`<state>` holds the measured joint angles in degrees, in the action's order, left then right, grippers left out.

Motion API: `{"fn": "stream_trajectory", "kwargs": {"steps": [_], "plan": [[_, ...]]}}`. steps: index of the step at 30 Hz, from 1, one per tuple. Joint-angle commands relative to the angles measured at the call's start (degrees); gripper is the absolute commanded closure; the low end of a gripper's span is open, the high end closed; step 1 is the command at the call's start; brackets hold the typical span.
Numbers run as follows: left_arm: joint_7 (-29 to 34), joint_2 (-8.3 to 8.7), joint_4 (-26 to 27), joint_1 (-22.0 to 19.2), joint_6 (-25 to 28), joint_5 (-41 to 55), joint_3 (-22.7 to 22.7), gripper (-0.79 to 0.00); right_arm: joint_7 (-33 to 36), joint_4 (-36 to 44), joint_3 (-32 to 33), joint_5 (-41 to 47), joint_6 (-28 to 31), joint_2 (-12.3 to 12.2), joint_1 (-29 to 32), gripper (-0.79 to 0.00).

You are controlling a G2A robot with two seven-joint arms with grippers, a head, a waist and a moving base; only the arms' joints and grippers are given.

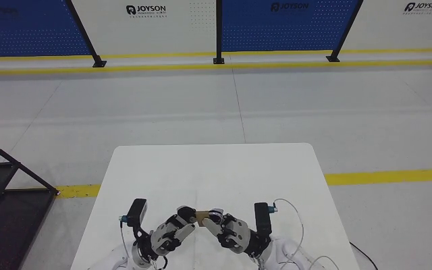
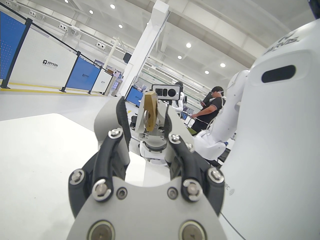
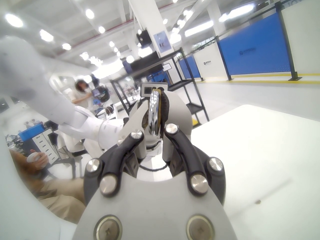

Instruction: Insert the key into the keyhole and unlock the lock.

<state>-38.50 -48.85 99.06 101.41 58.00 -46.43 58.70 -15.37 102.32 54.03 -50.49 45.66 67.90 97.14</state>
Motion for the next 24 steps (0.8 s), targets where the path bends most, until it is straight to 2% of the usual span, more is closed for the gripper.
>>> {"fn": "stream_trajectory", "kwargs": {"steps": [1,6,8,15,19,21,24], "plan": [[-0.08,0.02,0.10,0.13,0.00,-0.12,0.11,-0.366,-0.29,0.09,0.19,0.15,0.04,-0.05,0.10,0.000],[-0.20,0.09,0.11,0.35,0.00,-0.27,0.40,-0.339,-1.03,0.18,1.01,0.78,0.12,-0.22,0.42,0.000],[-0.29,0.11,-0.05,0.38,0.00,-0.15,0.53,-0.296,-1.18,0.26,1.32,1.03,0.38,-0.31,0.54,0.000],[0.52,-0.05,-0.51,-0.07,0.00,0.17,0.29,-0.252,-0.82,0.62,1.57,1.22,0.69,-0.48,0.86,0.000],[0.98,-0.21,-0.50,-0.25,0.00,0.33,0.16,-0.194,-0.60,0.73,1.47,1.14,0.68,-0.51,0.83,0.000],[1.14,-0.29,-0.45,-0.31,0.00,0.37,0.18,-0.206,-0.53,0.75,1.37,1.09,0.62,-0.51,0.78,0.000],[1.24,-0.40,-0.39,-0.33,0.00,0.28,0.25,-0.179,-0.36,0.72,1.28,1.05,0.45,-0.52,0.69,0.000]]}}
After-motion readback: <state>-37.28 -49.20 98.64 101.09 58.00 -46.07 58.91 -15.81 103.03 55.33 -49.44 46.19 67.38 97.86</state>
